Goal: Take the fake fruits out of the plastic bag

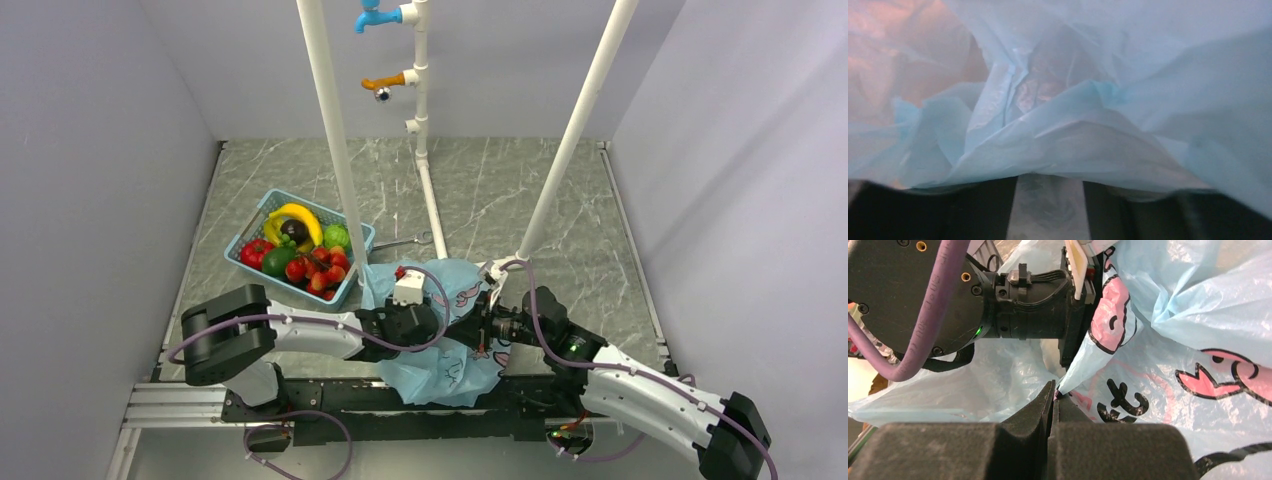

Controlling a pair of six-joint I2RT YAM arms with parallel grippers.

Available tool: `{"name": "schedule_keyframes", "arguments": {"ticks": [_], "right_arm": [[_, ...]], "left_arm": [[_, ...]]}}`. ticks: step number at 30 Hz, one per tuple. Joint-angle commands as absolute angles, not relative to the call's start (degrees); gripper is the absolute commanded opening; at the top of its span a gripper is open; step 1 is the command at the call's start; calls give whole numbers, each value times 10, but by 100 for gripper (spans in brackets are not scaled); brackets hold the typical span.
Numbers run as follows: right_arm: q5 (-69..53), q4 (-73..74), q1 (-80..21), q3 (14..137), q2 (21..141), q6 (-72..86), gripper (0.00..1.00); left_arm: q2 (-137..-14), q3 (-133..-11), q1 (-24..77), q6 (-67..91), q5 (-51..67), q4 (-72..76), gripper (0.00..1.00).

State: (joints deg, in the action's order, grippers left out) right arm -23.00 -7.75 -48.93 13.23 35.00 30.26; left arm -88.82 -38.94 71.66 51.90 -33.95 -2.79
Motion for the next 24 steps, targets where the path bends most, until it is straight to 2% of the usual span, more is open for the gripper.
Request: {"name": "schedule_keyframes", "arguments": {"ticks": [1, 3, 10, 15, 16, 17, 21, 24], "right_arm": [[-227, -91, -488, 137, 340, 298, 0], [-226, -85, -488, 137, 338, 295, 0], [-222, -86, -488, 128, 357, 272, 0], [-231, -103, -488, 126, 367, 271, 0], [-235, -104, -488, 128, 370, 271, 0], [-240, -105, -488, 130, 373, 270, 0], [-244, -108, -488, 132, 375, 270, 0], [-241, -105, -488, 132, 370, 270, 0]], "left_arm": [[-896, -417, 715, 512, -331, -14, 45], [-879, -415, 715, 501, -322, -11, 38], [-785, -375, 703, 470, -261, 43, 24], [-762, -354, 696, 474, -255, 59, 27], [-765, -351, 691, 475, -249, 65, 28], [-769, -347, 687, 474, -241, 77, 33], [-784, -341, 676, 473, -230, 119, 63], [-799, -350, 665, 484, -226, 127, 71]]}}
